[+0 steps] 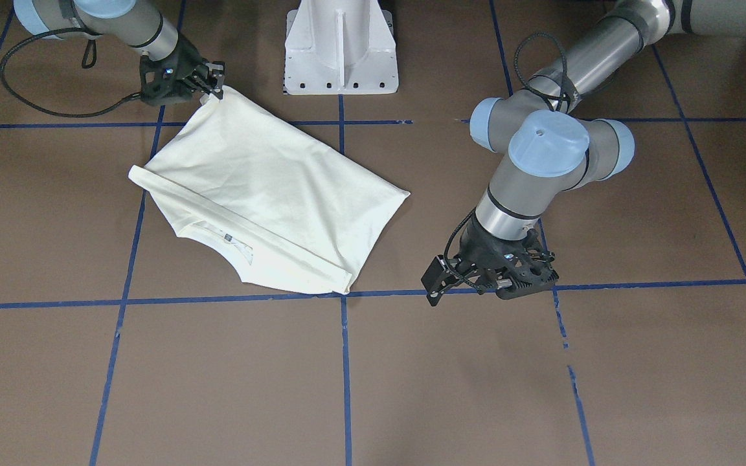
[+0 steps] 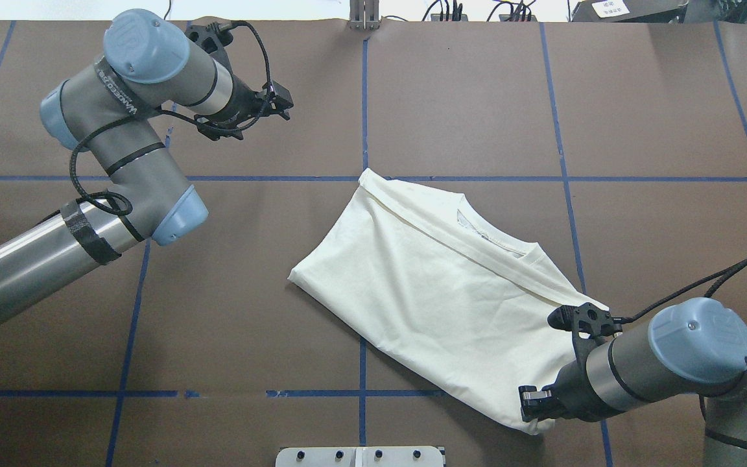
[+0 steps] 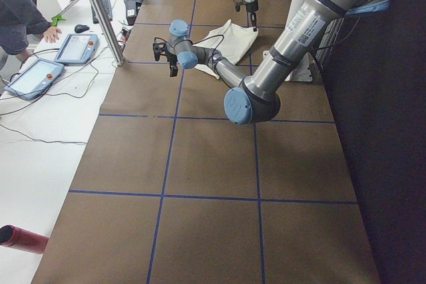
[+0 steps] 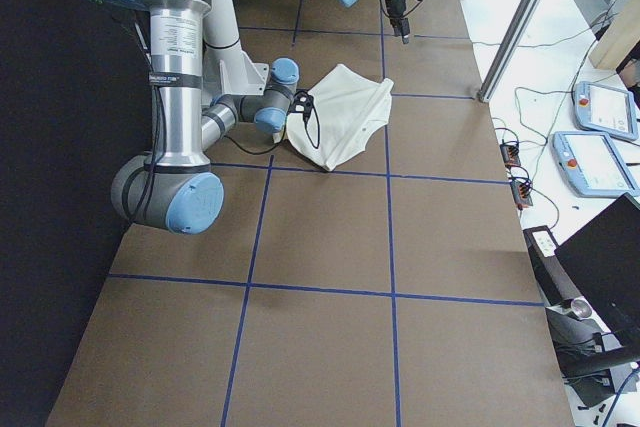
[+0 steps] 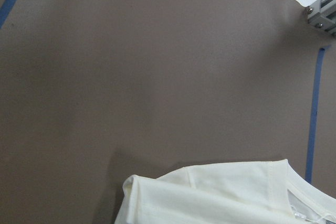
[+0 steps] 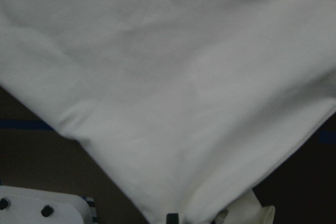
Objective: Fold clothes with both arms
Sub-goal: 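Drag the bundle corner toward the robot with the right gripper, then grasp the bundle's far edge with the right gripper while the left gripper approaches its side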
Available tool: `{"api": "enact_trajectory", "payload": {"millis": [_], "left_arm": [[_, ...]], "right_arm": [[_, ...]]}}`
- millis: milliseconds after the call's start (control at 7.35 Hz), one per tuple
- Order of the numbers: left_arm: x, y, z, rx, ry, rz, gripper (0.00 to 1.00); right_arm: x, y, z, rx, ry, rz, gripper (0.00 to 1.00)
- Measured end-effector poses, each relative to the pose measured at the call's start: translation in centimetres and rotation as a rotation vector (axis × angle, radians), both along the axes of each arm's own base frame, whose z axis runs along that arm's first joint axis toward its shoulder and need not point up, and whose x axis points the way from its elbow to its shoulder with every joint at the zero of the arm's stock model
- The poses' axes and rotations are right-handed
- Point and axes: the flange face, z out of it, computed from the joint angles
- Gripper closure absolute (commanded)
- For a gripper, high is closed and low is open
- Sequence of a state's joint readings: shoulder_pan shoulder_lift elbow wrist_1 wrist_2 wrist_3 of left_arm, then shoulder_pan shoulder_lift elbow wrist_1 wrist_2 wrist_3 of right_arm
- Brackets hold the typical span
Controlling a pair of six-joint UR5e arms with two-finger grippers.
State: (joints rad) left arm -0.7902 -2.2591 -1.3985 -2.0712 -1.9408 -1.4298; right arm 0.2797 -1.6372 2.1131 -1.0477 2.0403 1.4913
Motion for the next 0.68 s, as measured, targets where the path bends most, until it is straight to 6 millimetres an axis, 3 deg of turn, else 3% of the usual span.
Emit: {"api": "enact_trajectory", "payload": {"millis": [136, 272, 545, 681], "left_arm": [[1.2, 2.1, -0.5, -0.020, 0.024, 0.013, 0.01], [2.6, 5.5, -0.6, -0.064, 0.054, 0.031, 0.02], [5.9, 14.5, -0.7, -0.233, 0.065, 0.064, 0.08], [7.6, 17.9, -0.9, -0.305, 0.037, 0.060, 0.10]], "right_arm": [[0.1, -0.1, -0.7, 0.008, -0.017, 0.008, 0.00], [0.6, -2.1, -2.0, 0.021, -0.045, 0.062, 0.00], [3.1, -8.8, -5.7, 0.061, -0.117, 0.228, 0.00], [4.3, -11.1, -6.4, 0.076, -0.126, 0.291, 0.00]]}}
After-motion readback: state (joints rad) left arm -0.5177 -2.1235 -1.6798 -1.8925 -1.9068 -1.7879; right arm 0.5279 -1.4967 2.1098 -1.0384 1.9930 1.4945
